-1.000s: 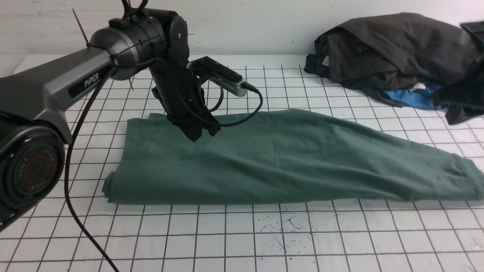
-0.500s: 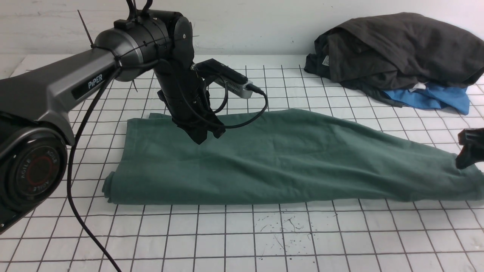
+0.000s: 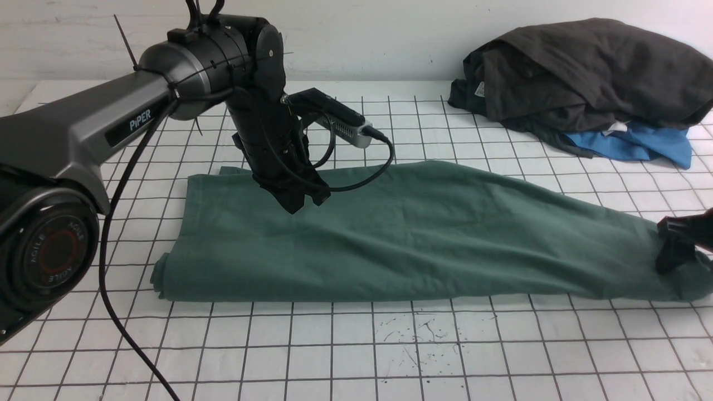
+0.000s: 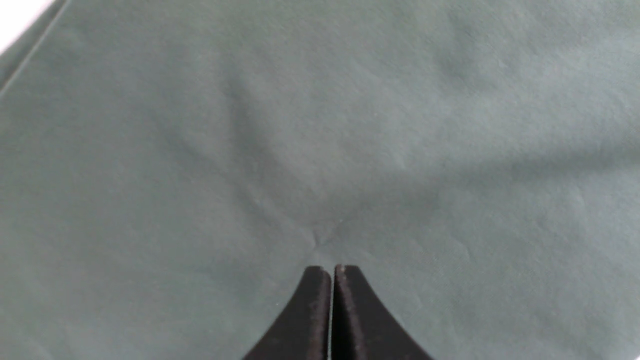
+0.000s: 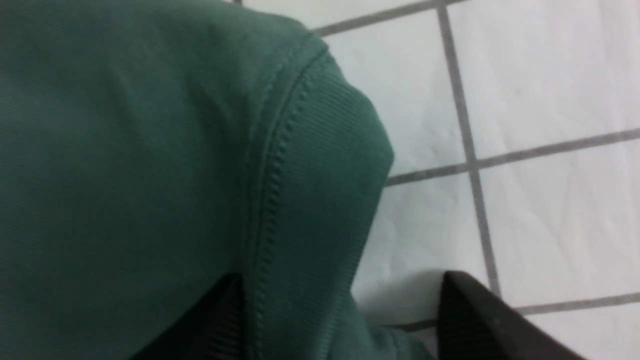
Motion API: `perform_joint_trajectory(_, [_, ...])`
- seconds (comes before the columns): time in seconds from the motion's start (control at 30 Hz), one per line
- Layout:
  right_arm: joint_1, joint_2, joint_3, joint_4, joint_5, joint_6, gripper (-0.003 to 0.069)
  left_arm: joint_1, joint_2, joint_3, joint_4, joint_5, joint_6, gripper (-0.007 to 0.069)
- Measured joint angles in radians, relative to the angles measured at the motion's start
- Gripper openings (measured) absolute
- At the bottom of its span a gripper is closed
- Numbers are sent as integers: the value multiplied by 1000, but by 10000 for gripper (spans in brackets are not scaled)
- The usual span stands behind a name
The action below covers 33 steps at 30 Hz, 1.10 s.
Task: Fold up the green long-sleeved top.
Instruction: Use the right arm to clamp the right edge of the fabric, then use the right arm to drag the right edge of the fabric to the left and folds it over the left edge
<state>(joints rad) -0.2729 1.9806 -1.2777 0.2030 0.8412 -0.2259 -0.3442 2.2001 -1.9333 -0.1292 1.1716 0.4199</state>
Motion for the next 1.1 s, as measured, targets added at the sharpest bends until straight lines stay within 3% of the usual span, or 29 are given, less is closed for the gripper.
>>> perform_joint_trajectory(0.13, [11, -2, 0, 53, 14, -72, 143, 0, 0, 0, 1, 5, 8, -8])
perform_joint_trajectory(0.23, [12, -22, -2, 48, 32, -105, 52, 0, -7, 0, 11, 18, 10, -8])
perform_joint_trajectory(0.43, [18, -151, -91, -107, 131, -23, 52, 0, -138, 0, 99, 54, 7, -8])
perform_joint_trajectory(0.6, [59, -250, -206, -142, 209, -1, 52, 0, -266, 0, 123, 59, -17, -8])
perform_joint_trajectory(0.73, [199, -307, -345, -145, 272, -1, 52, 0, -378, 0, 129, 66, -22, -8])
perform_joint_trajectory(0.83, [403, -300, -489, -144, 320, -7, 52, 0, -486, 0, 129, 74, -35, -8])
perform_joint_trajectory(0.93, [558, -256, -573, -135, 327, -5, 52, 0, -564, 0, 136, 84, -47, -7])
perform_joint_trajectory(1.07, [694, -175, -645, -115, 323, 21, 52, 0, -631, 0, 137, 86, -70, -7])
perform_joint_trajectory(1.1, [774, -102, -689, -104, 311, 41, 52, 0, -665, 0, 138, 88, -75, -7])
